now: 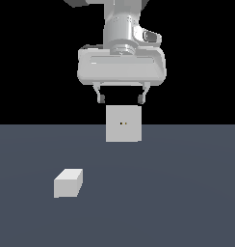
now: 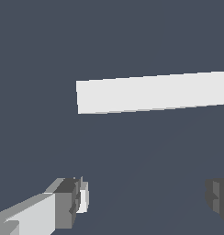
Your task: Plug the charger into the wall socket.
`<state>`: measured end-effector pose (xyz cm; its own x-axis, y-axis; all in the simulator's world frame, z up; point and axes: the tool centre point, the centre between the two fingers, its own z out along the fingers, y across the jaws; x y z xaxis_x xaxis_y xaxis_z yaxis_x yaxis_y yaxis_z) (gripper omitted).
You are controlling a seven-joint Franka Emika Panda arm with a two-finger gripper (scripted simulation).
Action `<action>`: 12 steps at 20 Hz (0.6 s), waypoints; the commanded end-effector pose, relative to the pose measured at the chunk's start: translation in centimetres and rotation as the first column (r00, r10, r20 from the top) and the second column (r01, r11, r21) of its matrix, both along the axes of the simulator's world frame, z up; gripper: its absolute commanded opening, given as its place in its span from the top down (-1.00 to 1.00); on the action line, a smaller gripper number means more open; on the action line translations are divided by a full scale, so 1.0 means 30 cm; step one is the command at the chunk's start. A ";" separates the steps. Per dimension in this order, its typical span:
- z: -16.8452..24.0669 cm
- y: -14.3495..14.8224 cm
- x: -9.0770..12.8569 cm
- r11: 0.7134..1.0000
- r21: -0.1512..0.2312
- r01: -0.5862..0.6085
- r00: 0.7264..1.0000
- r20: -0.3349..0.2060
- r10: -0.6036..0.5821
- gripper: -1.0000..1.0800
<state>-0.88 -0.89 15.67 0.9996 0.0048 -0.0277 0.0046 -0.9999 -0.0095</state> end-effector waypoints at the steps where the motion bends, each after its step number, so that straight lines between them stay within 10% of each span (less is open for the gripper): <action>1: 0.000 0.000 0.000 1.000 0.000 0.000 1.000 0.000 0.000 -0.92; 12: -0.045 0.042 -0.055 1.000 -0.001 -0.011 1.000 0.013 0.011 -0.92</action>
